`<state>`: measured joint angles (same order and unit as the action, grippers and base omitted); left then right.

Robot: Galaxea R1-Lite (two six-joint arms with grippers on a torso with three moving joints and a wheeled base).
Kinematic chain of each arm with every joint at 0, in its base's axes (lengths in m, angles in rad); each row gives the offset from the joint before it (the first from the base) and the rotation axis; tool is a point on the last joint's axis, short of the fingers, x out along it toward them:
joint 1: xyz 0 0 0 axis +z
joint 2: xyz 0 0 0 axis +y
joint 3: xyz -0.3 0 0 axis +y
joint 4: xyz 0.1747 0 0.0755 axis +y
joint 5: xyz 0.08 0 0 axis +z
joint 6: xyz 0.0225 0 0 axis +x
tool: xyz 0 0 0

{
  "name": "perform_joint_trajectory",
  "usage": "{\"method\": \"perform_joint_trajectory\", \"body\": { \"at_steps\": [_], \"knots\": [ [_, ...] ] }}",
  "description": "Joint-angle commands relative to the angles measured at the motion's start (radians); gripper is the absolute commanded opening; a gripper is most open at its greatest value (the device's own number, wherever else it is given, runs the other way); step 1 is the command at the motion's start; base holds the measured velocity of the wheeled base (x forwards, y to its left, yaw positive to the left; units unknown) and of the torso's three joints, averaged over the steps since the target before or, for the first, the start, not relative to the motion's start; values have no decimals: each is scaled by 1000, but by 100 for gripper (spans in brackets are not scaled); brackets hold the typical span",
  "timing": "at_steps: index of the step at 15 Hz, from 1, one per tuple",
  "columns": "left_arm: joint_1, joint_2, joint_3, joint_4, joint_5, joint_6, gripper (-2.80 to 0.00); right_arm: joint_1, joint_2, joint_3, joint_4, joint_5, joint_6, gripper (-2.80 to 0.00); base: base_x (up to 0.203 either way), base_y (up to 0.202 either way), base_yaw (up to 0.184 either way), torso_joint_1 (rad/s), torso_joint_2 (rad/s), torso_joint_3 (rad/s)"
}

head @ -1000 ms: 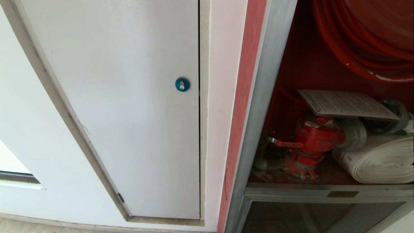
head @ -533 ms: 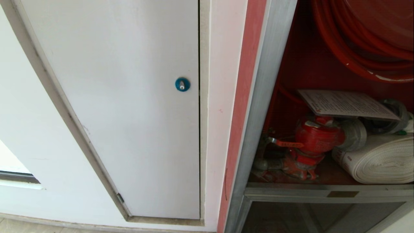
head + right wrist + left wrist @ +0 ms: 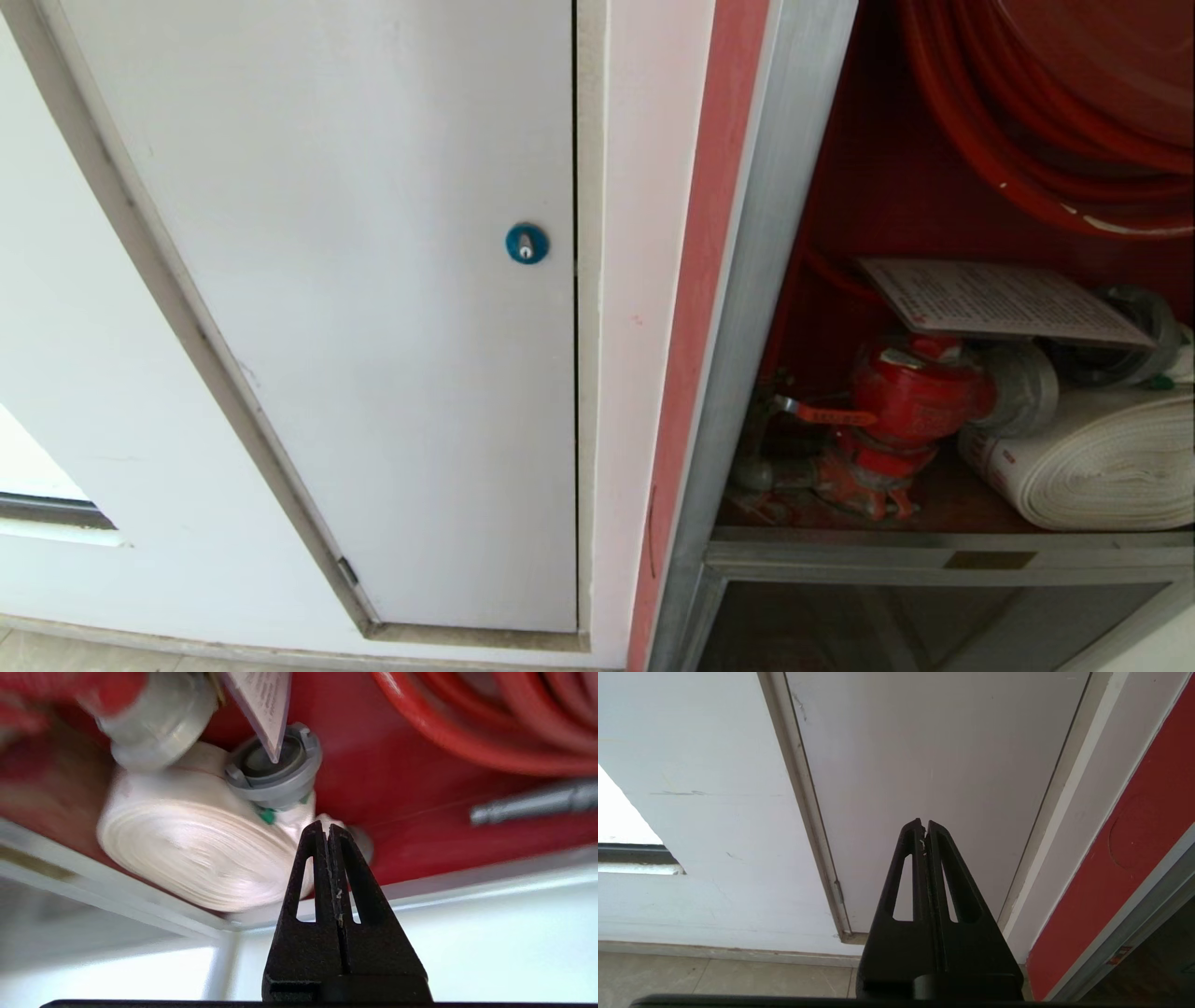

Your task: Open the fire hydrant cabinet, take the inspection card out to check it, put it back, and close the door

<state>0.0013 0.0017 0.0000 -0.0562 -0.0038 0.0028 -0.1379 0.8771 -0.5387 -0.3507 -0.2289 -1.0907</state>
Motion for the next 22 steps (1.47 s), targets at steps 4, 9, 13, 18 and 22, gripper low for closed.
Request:
{"method": "perform_joint_trajectory", "body": {
  "at_steps": [4,9,13,18,22],
  "knots": [
    [0,1,20,-1,1,0,-280,0,-62,12,26,-3,270,-280,0,0,0,0,0,0],
    [0,1,20,-1,0,0,-280,0,-176,8,202,14,618,-280,0,0,0,0,0,0],
    [0,1,20,-1,0,0,-280,0,-236,34,311,76,774,-280,0,0,0,0,0,0],
    [0,1,20,-1,1,0,-280,0,-279,77,315,241,927,-280,0,0,0,0,0,0],
    [0,0,20,-1,-1,0,-280,0,-379,100,323,291,987,-280,0,0,0,0,0,0]
  ]
}}
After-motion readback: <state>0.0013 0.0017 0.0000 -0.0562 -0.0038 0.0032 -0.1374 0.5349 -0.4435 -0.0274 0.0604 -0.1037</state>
